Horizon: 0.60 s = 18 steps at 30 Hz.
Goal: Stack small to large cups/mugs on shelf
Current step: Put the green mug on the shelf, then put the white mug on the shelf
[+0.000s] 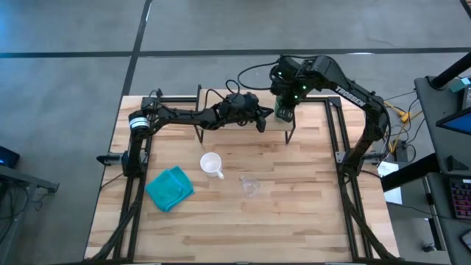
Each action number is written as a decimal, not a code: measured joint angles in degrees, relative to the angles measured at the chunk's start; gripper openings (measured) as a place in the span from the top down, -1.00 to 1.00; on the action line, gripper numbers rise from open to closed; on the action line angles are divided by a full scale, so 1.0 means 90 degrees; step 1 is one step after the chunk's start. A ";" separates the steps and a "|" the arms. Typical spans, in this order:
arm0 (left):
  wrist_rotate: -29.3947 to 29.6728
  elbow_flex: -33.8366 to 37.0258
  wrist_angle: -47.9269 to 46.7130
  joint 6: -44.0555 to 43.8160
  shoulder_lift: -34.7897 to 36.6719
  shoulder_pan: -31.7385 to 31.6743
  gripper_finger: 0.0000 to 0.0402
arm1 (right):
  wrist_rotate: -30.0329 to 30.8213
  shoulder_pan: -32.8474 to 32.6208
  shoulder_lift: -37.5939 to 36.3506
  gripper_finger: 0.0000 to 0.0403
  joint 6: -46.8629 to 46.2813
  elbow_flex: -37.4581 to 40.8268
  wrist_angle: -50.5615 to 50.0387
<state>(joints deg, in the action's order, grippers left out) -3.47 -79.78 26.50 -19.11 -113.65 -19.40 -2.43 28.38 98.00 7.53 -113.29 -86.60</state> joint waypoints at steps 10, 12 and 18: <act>0.0021 0.0011 -0.0399 0.0006 0.0048 -0.0002 1.00 | 0.0283 0.0000 -0.0007 0.62 -0.0089 -0.0944 -0.0050; 0.0024 0.0054 -0.0459 0.0028 0.0121 -0.0002 1.00 | 0.0283 0.0000 -0.0007 0.62 -0.0168 -0.1196 -0.0159; 0.0075 0.0062 -0.1191 0.0637 0.0533 -0.0002 1.00 | 0.0238 -0.0002 -0.0050 0.66 -0.0602 -0.1829 -0.0383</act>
<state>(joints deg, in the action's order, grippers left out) -2.79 -79.22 15.78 -13.38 -108.85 -19.42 -0.29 28.36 97.55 2.11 -129.76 -90.04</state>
